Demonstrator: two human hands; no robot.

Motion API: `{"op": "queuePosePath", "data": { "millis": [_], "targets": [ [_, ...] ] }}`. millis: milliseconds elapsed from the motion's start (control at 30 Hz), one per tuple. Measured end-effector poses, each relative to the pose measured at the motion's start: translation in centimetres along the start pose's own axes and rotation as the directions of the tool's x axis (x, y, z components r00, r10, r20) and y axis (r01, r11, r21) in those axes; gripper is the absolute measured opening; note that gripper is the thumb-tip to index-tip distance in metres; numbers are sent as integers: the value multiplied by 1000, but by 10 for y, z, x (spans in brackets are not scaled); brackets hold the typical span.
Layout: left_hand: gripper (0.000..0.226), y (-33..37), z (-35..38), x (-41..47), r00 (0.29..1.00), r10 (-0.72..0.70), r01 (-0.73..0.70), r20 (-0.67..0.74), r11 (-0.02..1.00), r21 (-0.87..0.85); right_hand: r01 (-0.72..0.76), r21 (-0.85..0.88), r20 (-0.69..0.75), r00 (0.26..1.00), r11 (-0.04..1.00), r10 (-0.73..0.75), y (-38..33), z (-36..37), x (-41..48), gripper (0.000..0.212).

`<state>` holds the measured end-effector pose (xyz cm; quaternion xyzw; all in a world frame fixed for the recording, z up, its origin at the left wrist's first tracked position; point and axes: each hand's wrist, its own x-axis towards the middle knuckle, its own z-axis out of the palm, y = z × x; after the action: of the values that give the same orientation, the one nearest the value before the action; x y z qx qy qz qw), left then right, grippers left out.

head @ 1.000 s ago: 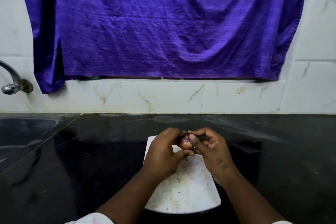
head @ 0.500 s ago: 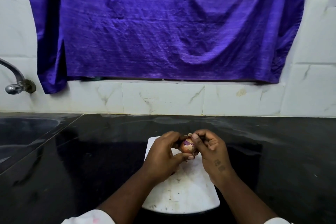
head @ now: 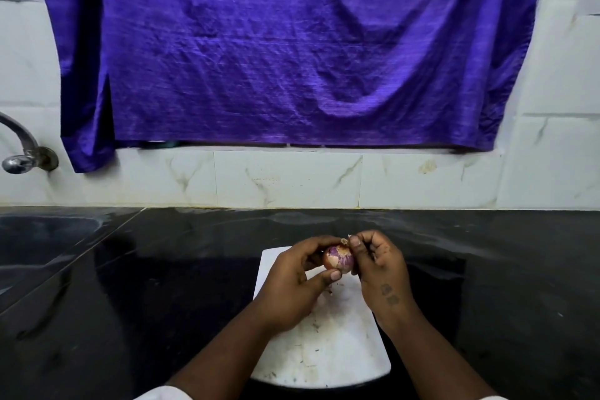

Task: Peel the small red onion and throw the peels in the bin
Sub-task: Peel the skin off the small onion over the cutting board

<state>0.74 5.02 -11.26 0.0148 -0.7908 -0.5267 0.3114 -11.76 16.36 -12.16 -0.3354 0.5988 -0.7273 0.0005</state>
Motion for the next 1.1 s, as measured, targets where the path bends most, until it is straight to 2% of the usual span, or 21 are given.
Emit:
{"op": "queuePosePath", "data": {
  "millis": [167,267,367,433,500,667,733,967,1100],
  "targets": [
    [43,-1,-5,3,999,-39,30,-38,975,-220,-32,-51,8,999,998,32,8,-2,1,21],
    [43,-2,-8,7,993,-77,49,-89,959,-279,-80,-79,149,985,994,91,8,1,-4,16],
    [43,-4,-8,9,991,-86,55,-98,956,-287,-54,-154,245,965,987,91,5,3,-9,14],
    [41,-4,-9,9,990,-105,72,-94,951,-302,-15,-232,234,970,973,70,3,1,-8,21],
    [40,-2,-10,9,990,-118,91,-73,950,-299,-18,-236,213,975,972,70,1,0,-7,26],
    [36,-1,-8,8,987,-158,149,-25,964,-220,-161,88,124,981,983,150,-9,4,-6,18],
    [34,-1,-7,7,986,-168,161,-13,961,-223,-139,123,123,985,983,124,-8,3,-6,18],
    [32,-5,-3,4,989,-132,119,-66,978,-168,-45,104,90,995,994,35,-3,0,-3,11],
    [36,-2,-5,8,981,-153,102,-118,929,-355,-46,-13,94,994,999,47,-1,2,-3,13]
  ]
}}
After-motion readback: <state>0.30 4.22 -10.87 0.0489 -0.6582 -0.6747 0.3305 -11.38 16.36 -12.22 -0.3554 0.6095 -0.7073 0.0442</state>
